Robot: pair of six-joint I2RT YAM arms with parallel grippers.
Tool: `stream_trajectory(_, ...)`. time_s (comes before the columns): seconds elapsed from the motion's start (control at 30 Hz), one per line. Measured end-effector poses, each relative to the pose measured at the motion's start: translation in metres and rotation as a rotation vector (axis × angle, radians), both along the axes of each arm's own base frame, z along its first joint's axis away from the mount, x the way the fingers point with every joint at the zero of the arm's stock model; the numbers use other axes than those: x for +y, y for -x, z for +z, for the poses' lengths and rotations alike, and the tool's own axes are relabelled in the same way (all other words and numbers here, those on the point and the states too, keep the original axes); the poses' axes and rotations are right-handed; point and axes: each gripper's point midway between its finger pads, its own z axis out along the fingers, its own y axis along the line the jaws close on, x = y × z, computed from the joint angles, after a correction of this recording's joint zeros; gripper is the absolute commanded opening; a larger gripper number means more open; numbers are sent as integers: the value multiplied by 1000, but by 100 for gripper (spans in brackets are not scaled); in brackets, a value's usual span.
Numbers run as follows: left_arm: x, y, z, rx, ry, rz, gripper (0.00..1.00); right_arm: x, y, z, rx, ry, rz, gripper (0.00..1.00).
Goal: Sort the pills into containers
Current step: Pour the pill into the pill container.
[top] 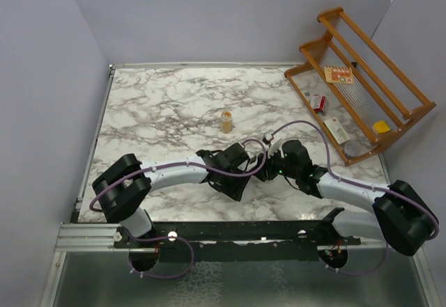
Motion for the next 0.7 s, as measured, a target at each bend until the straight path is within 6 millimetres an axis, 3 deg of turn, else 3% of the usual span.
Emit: stream_trajectory(0.7, 7, 3, -3, 21, -44, -11, 0, 2, 3, -2, 5, 4, 20, 1)
